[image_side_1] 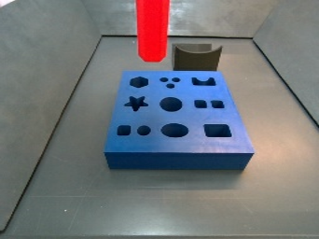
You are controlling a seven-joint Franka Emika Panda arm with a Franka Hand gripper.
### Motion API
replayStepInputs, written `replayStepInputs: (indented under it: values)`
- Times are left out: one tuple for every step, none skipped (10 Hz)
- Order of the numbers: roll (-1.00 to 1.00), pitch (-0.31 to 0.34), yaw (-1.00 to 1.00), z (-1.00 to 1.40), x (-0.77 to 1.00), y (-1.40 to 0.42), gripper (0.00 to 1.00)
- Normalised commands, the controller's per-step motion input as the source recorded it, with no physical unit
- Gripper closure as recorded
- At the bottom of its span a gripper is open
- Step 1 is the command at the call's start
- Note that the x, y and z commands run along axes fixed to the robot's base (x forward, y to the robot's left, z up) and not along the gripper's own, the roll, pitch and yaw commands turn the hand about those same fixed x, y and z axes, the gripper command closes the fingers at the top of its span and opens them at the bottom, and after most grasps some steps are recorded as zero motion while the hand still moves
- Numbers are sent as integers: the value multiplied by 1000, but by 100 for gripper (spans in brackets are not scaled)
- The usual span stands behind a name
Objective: Insert the hexagon object.
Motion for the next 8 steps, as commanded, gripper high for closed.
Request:
replayStepInputs:
  values:
    - [-426,-139,-54,-371,-429,589,100]
    - [-441,-149,0,-340,-423,640,100]
    - [-449,-157,0,-326,-426,660,100]
    - [-481,-204,0,-246,-374,657,100]
    - [-500,-249,0,-171,-317,620,100]
    - [-189,-150,-526,-551,-394,237,100]
    - [17,-66,-877,-471,-360,94,100]
    - [173,0,-843,-420,-246,0,100]
